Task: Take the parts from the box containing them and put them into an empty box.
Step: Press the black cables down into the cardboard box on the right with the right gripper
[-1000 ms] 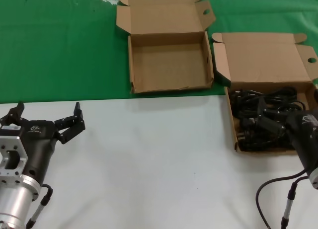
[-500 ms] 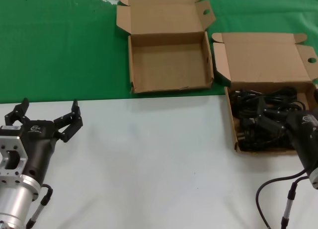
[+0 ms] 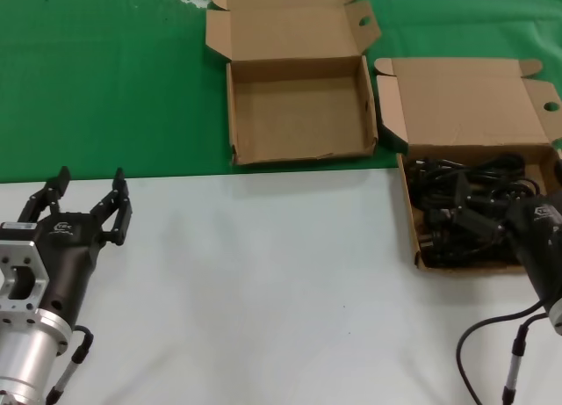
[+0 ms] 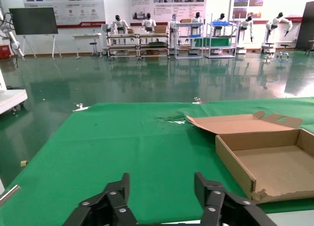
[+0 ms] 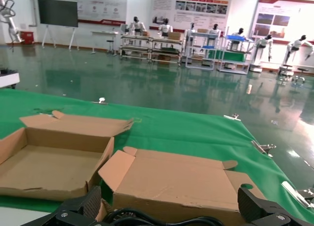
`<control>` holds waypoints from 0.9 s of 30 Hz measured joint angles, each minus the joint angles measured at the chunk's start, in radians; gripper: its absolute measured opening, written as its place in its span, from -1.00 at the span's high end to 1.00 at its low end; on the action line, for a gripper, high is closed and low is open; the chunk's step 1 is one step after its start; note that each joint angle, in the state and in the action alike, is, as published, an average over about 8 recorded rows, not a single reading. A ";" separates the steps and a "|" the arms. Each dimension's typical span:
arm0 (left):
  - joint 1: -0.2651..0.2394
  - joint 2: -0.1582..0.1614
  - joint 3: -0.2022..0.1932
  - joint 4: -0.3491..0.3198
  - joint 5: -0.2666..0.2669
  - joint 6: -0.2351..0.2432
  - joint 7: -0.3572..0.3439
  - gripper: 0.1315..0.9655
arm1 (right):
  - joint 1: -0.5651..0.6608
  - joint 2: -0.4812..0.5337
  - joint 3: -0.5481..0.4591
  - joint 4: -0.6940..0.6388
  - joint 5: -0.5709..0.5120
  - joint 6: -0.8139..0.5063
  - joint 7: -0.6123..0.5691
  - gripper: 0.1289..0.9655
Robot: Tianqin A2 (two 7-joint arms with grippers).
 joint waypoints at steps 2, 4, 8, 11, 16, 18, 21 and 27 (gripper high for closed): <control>0.000 0.000 0.000 0.000 0.000 0.000 0.000 -0.06 | 0.001 0.018 -0.007 0.001 0.003 -0.006 0.003 -1.00; 0.000 0.000 0.000 0.000 0.000 0.000 0.000 0.07 | 0.002 0.041 -0.012 0.004 0.003 -0.020 0.006 -1.00; 0.000 0.000 0.000 0.000 0.000 0.000 0.000 0.32 | 0.009 0.102 -0.024 0.008 -0.001 -0.064 0.017 -1.00; 0.000 0.000 0.000 0.000 0.000 0.000 0.000 0.44 | 0.019 0.164 -0.037 0.007 -0.007 -0.112 0.030 -1.00; 0.000 0.000 0.000 0.000 0.000 0.000 0.000 0.65 | 0.045 0.274 -0.054 -0.008 -0.022 -0.215 0.039 -1.00; 0.000 0.000 0.000 0.000 0.000 0.000 0.000 0.73 | 0.060 0.314 -0.057 -0.020 -0.027 -0.263 0.030 -1.00; 0.000 0.000 0.000 0.000 0.000 0.000 0.000 0.80 | 0.091 0.371 -0.062 -0.045 -0.034 -0.342 0.004 -1.00; 0.000 0.000 0.000 0.000 0.000 0.000 0.000 0.93 | 0.185 0.464 -0.080 -0.110 -0.049 -0.510 -0.082 -1.00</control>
